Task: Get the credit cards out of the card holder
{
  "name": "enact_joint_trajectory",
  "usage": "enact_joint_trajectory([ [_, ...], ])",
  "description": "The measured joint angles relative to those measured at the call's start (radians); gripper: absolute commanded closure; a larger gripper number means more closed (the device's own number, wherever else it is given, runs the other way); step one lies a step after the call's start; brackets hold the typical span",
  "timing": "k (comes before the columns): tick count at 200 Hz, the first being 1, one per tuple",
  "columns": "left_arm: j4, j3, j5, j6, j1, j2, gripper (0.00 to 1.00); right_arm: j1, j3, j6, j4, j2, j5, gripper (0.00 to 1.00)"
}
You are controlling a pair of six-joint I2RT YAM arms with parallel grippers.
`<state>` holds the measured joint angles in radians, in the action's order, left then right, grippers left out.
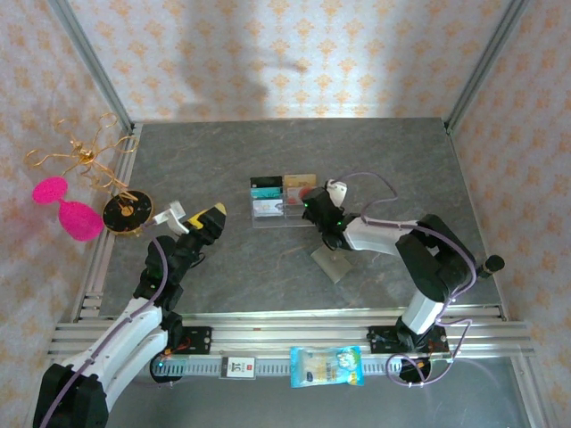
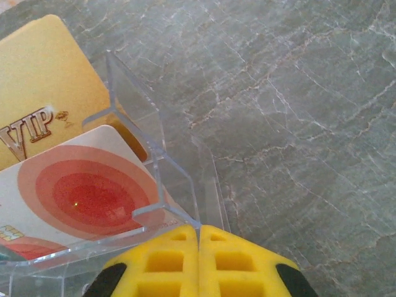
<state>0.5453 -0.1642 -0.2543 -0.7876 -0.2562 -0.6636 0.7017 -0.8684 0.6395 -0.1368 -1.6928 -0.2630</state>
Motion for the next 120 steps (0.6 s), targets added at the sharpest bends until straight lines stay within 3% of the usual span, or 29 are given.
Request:
enact_joint_trajectory([
  [26, 0.000, 0.011, 0.000, 0.000, -0.011, 0.000, 0.20, 0.000, 0.008, 0.003, 0.001, 0.002, 0.001, 0.89],
  [68, -0.007, 0.021, 0.000, 0.003, -0.021, 0.005, 0.19, 0.000, 0.016, -0.021, -0.014, 0.022, 0.007, 0.56],
  [120, -0.010, 0.023, 0.000, 0.003, -0.103, 0.023, 0.17, 0.006, 0.110, -0.034, -0.027, 0.236, 0.057, 0.45],
])
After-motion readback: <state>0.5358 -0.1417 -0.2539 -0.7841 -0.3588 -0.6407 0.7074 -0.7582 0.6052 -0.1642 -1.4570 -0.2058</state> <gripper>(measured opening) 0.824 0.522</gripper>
